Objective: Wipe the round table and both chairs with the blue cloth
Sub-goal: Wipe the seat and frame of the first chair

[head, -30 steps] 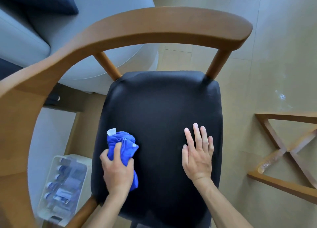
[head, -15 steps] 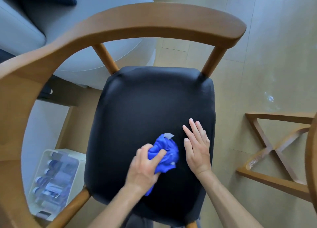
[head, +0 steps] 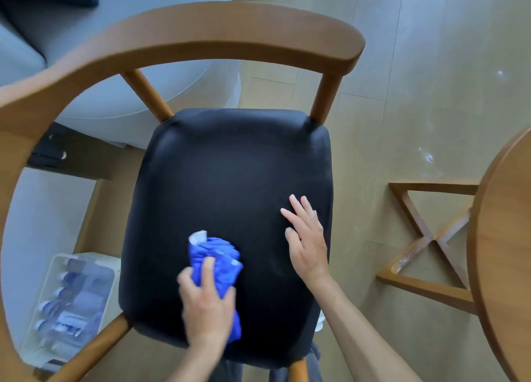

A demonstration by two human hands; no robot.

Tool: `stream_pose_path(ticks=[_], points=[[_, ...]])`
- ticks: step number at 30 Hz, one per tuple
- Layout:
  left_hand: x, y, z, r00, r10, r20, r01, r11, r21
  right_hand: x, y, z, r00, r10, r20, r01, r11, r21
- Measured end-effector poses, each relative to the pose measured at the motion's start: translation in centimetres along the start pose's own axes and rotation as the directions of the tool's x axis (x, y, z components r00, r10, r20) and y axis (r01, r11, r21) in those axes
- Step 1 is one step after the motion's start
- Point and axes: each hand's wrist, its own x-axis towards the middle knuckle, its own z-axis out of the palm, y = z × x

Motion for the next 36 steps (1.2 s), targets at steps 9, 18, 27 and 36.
stream_pose_path(ticks=[9, 18, 27, 36], points=[[-4.3, 8.9, 2.6, 0.948, 0.031, 0.316, 0.068, 0.952, -0.298, -4.9, -1.0, -2.7, 0.996, 0.081, -0.048, -0.070, 0.979, 0.190], [4.9, 3.8, -2.3, 0.964, 0.164, 0.210, -0.092, 0.944, -0.316, -8.7, -3.2, 2.0, 0.989, 0.054, 0.135, 0.052, 0.738, -0.673], [13.0, -1.1, -2.6, 0.918, 0.324, 0.227, -0.386, 0.858, 0.338, -7.7, 0.2, 1.5, 0.820, -0.429, 0.378, 0.569, 0.542, -0.619], [13.5, -3.4, -0.1, 0.893, 0.422, 0.155, -0.447, 0.796, 0.408, -5.4, 0.2, 1.2, 0.914, -0.370, 0.167, 0.380, 0.635, -0.673]])
